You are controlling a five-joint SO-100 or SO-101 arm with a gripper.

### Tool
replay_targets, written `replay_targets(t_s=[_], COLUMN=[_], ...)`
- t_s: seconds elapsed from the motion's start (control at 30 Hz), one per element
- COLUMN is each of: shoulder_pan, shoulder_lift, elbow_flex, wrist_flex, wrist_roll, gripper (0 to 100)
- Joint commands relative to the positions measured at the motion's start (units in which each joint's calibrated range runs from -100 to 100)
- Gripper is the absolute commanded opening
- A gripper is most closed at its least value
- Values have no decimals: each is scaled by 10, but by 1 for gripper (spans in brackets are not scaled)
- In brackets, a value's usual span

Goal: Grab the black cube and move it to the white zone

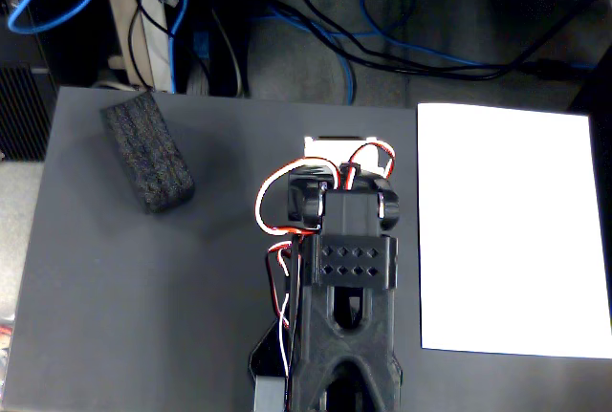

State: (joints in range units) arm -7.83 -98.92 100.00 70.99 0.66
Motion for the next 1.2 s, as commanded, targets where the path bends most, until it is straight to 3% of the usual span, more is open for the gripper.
replay_targets(t_s=[0.0, 0.57, 0.77, 1.07, 1.17], shoulder_pan=[-1, 1, -1, -2, -20], shoulder_lift=[-1, -2, -2, -2, -2], elbow_flex=[-1, -11, -137, -440, -549], wrist_flex=[2, -5, -147, -139, -25], wrist_roll=[2, 2, 2, 7, 8], gripper=[1, 2, 2, 2, 2])
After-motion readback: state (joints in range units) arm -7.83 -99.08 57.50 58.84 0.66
